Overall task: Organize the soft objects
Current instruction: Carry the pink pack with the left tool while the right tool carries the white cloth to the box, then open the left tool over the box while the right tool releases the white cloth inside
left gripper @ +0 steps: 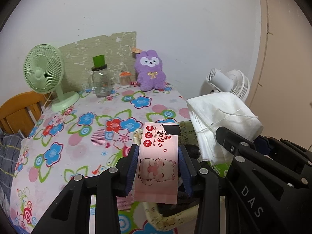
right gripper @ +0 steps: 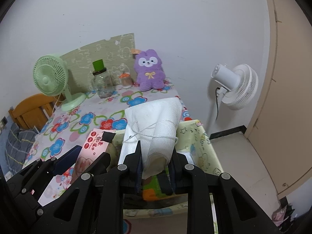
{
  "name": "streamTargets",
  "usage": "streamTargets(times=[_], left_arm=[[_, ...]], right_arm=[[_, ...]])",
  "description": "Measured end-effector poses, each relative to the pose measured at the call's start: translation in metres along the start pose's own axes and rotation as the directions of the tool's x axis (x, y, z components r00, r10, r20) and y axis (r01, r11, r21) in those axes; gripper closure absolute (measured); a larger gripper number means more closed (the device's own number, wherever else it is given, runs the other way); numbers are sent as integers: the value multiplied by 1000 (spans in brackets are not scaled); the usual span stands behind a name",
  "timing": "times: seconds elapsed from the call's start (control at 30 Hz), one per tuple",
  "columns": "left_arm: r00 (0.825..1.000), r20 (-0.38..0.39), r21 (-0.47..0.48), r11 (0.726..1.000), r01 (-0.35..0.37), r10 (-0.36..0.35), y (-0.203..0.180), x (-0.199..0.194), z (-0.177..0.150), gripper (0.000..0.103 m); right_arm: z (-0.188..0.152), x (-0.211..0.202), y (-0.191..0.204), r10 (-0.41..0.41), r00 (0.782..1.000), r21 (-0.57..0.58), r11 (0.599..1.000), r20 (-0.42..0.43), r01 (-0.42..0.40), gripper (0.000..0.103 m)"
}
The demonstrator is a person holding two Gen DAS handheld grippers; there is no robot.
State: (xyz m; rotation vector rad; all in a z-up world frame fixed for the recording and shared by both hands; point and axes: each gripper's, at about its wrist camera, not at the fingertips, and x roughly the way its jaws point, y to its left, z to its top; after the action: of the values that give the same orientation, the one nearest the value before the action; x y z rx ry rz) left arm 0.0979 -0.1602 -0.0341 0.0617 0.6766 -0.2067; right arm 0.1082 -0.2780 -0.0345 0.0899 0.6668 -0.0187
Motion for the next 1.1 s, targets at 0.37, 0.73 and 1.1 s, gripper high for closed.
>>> streamTargets(times=[0.37,0.73,1.1], left_arm=[[998,-44,22,999,41,-40,-21,28,-1,61],[998,-64,71,997,-10,14,-21,43,-2,33],[996,-86,74,997,-24,30,-17,39,-2,24]], right_arm=[[-5,16,-23,-45,998,32,998,-38,46,78],[-11,36,-28,-43,997,37,998,-71,45,78],[-9,50,-20,21,996,65,998,-85,-15,69]])
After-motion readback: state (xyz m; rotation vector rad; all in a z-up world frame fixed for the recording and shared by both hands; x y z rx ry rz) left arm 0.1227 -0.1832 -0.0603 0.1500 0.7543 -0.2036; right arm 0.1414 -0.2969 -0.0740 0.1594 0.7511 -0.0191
